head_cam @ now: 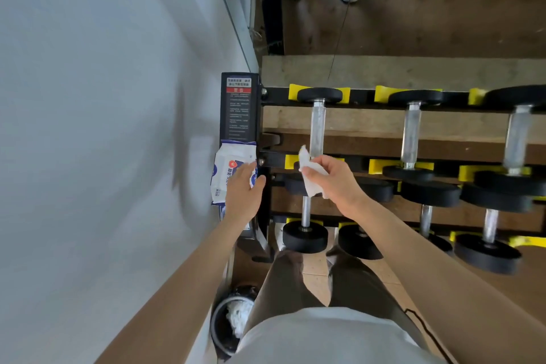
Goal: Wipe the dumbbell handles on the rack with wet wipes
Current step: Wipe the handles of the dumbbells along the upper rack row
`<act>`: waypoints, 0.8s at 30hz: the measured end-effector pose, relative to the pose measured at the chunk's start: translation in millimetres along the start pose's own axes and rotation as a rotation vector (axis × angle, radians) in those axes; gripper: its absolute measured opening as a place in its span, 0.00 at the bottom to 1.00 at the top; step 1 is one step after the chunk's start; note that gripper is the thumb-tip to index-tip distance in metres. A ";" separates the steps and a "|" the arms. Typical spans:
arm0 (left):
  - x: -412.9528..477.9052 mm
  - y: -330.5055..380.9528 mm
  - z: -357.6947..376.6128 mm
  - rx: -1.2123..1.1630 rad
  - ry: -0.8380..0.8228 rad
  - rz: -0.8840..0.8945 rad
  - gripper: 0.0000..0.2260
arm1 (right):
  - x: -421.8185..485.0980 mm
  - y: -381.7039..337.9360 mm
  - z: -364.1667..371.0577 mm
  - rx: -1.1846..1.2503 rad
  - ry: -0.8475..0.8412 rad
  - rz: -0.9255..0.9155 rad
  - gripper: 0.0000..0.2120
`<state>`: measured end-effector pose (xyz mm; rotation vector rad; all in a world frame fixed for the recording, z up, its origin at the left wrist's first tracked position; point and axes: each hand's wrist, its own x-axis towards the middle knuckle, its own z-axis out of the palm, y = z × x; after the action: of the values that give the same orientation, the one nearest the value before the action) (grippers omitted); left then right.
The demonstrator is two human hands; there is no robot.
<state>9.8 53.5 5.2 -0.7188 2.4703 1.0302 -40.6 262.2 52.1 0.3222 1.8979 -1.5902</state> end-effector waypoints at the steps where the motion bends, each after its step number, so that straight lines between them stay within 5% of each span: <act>1: 5.7 -6.2 1.4 0.121 -0.057 -0.005 0.24 | 2.7 -0.8 0.3 0.010 0.003 0.009 0.11; 5: 30.8 -5.3 2.4 0.380 -0.101 0.039 0.28 | 16.3 -1.5 1.5 0.008 0.044 0.026 0.10; 15: 75.4 35.7 -30.6 0.223 0.066 0.204 0.23 | 26.0 -15.8 1.8 0.210 0.076 0.089 0.09; 18: 45.1 35.6 -24.4 -0.031 0.131 0.212 0.18 | 28.1 -20.3 2.7 0.302 0.068 0.125 0.06; 24: 12.5 78.1 -7.3 -0.837 -0.428 -0.324 0.19 | 26.0 -21.8 -3.4 0.479 -0.107 0.068 0.08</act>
<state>-46.6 91.4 46.3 -0.9546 1.4524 1.8527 -73.9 254.9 53.9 0.4844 1.3942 -1.9617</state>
